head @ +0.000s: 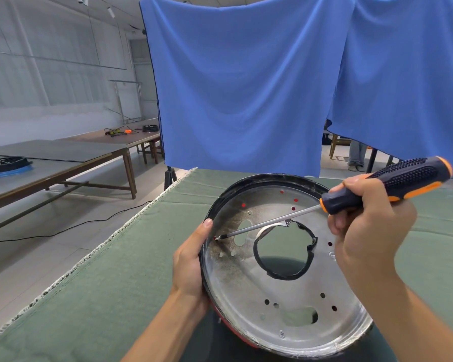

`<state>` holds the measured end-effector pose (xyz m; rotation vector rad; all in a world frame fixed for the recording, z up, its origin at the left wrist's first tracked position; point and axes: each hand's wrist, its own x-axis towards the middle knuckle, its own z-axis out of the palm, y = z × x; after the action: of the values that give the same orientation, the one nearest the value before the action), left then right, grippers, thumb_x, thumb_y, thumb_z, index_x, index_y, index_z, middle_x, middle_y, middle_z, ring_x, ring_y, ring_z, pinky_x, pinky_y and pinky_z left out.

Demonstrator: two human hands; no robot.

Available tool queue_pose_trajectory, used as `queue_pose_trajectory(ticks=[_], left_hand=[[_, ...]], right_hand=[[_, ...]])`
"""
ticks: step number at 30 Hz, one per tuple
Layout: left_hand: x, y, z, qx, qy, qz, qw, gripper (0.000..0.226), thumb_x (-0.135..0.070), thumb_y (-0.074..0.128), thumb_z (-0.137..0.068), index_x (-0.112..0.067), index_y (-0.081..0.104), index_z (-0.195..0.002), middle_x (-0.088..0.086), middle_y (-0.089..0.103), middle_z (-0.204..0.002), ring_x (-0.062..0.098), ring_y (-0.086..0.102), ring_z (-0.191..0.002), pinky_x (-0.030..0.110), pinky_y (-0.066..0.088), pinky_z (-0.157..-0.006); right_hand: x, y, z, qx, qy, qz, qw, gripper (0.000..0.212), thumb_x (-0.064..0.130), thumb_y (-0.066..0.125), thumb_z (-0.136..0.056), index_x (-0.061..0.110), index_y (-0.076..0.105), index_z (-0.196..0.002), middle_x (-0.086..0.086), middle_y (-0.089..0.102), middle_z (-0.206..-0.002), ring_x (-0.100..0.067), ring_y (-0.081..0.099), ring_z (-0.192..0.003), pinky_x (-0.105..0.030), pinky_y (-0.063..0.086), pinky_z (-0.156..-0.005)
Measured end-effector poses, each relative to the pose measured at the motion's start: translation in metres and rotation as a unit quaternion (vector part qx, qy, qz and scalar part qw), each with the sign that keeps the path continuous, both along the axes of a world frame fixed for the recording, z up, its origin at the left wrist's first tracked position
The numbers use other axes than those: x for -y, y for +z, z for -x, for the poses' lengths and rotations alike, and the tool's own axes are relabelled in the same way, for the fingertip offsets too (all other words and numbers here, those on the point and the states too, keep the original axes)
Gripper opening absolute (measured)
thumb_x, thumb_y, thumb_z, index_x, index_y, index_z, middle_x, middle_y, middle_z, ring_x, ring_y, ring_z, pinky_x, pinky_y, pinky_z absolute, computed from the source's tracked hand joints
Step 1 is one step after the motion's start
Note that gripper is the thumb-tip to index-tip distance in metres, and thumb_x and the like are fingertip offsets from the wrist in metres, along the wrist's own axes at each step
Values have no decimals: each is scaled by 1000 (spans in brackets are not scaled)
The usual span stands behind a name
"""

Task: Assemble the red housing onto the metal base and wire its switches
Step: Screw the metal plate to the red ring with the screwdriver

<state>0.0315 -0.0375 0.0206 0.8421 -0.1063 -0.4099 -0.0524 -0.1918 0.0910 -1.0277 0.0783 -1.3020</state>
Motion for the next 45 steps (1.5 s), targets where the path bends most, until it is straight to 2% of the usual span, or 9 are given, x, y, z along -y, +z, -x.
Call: queue_pose_trajectory(ticks=[7, 16, 23, 28, 31, 35, 37, 42, 45], left_hand=[[1, 0, 0, 1, -1, -2, 1000, 53, -35, 67, -70, 0, 69, -110, 25, 63, -118, 35, 62, -103, 52, 43, -103], [1, -2, -1, -4, -1, -7, 1000, 54, -35, 67, -69, 0, 69, -110, 23, 66, -114, 34, 64, -101, 48, 46, -99], [1, -3, -2, -4, 10, -15, 1000, 49, -34, 67, -69, -2, 71, -106, 20, 69, -108, 31, 67, -95, 43, 51, -90], [2, -4, -2, -10, 23, -27, 999, 51, -33, 68, -68, -1, 70, -107, 20, 69, -109, 35, 65, -102, 48, 48, -97], [2, -3, -1, -8, 30, -32, 999, 49, -34, 67, -69, -1, 71, -105, 20, 71, -105, 32, 68, -94, 45, 51, -91], [2, -2, 0, 7, 34, -33, 999, 46, -35, 67, -70, -2, 73, -101, 18, 72, -102, 28, 70, -89, 41, 54, -84], [2, -3, 0, 14, 38, -36, 999, 44, -36, 67, -70, -4, 74, -99, 17, 72, -101, 27, 70, -89, 39, 53, -81], [3, -4, 0, 37, 43, -40, 998, 46, -37, 67, -71, -4, 73, -102, 17, 72, -105, 30, 69, -97, 42, 52, -88], [4, -4, 1, 55, 54, -36, 996, 43, -37, 67, -70, -4, 75, -97, 17, 72, -101, 27, 70, -91, 38, 57, -79]], right_hand=[[-3, 2, 2, 5, 7, 20, 1000, 29, 8, 53, -69, 19, 53, -42, 2, 50, -40, -15, 31, -26, -15, 28, -38], [-5, 1, 2, -7, 8, 15, 1000, 26, 9, 55, -69, 18, 55, -45, 0, 52, -42, -17, 32, -27, -15, 29, -38], [-8, 2, 4, -19, -5, 35, 999, 22, 9, 55, -68, 19, 60, -50, 2, 53, -42, -15, 34, -28, -16, 30, -37], [-14, 3, 6, -27, -5, 50, 998, 12, 7, 56, -68, 7, 56, -57, 1, 54, -43, -15, 34, -30, -18, 29, -34], [-18, 5, 8, -30, -10, 72, 997, 12, 6, 56, -69, 0, 55, -59, -1, 53, -43, -16, 35, -30, -18, 31, -34], [-23, 10, 13, -26, -28, 112, 993, 21, 5, 57, -71, 14, 58, -53, 2, 58, -43, -14, 39, -29, -16, 33, -36], [-26, 13, 15, -24, -35, 131, 990, 23, 4, 56, -72, 16, 59, -53, 3, 58, -43, -14, 40, -29, -16, 33, -37], [-29, 18, 19, -33, -55, 162, 985, 29, 7, 58, -74, 22, 62, -50, 6, 59, -44, -12, 44, -31, -16, 36, -41], [-30, 20, 21, -33, -66, 166, 983, 29, 8, 59, -74, 23, 61, -49, 6, 58, -43, -12, 45, -31, -17, 36, -41]])
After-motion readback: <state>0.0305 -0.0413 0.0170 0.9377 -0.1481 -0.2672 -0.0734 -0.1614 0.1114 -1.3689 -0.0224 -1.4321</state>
